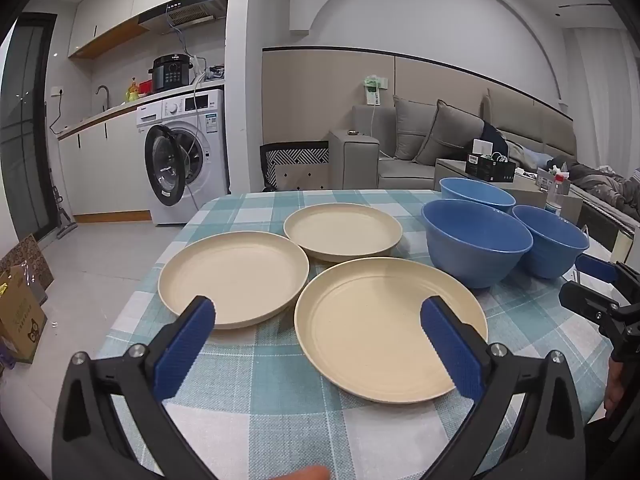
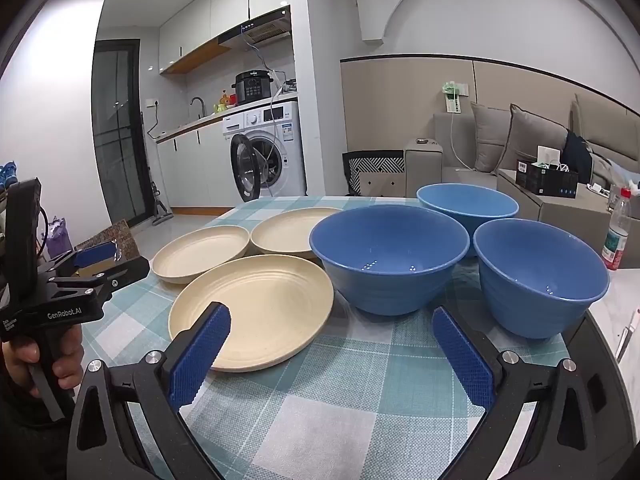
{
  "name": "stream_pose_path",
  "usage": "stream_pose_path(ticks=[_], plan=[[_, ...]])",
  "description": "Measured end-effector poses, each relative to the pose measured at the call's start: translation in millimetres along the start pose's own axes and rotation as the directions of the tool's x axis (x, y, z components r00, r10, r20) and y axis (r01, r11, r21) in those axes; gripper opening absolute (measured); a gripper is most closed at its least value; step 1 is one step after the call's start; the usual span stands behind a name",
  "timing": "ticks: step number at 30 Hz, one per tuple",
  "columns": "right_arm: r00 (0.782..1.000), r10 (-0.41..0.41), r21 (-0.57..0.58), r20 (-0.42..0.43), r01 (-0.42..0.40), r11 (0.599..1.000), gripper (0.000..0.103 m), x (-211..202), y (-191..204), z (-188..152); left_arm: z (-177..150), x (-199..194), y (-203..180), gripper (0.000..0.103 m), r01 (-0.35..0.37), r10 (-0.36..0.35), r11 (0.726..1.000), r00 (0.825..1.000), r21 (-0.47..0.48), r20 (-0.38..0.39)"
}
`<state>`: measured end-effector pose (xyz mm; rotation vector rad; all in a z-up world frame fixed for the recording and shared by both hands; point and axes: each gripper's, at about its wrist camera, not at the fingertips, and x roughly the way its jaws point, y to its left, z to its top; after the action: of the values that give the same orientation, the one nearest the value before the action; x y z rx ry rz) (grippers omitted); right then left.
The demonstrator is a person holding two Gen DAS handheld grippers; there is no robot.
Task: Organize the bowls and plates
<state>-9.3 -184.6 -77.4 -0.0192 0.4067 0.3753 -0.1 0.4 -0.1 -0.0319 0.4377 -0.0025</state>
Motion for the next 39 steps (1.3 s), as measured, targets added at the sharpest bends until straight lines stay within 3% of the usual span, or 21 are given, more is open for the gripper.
stream_pose_path(ticks=[39], plan=[[1.0,-0.001,-0.004,0.004,0.001,1.0,0.103,-2.0,0.6,-0.1,1.3,-1.6,1.2,0.103,-0.005,0.005,1.0,1.0,0.009,0.001]])
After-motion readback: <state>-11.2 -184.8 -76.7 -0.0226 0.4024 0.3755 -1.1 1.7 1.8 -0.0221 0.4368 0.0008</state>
